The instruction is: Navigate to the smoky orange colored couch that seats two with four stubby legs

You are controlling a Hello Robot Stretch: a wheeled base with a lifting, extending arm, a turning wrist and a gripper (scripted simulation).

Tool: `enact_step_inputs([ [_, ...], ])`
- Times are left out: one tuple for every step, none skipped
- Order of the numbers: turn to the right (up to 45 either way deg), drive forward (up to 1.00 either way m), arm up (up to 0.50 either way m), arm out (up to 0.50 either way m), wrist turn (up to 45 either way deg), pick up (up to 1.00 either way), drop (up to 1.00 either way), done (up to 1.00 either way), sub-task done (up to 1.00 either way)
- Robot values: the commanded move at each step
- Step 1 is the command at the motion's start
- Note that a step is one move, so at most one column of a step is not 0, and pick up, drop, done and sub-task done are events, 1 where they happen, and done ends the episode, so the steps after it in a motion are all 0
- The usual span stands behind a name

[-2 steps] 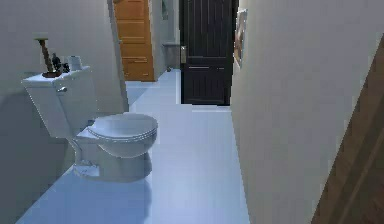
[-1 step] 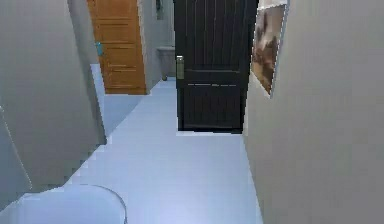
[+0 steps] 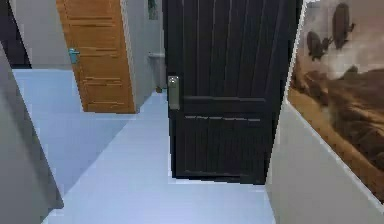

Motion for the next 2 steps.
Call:
enact_step_inputs([
  [-27.0,0.00,0.00,0.00,0.0,0.00,0.00,0.00,0.00],
  [0.0,1.00,0.00,0.00,0.0,0.00,0.00,0.00,0.00],
])
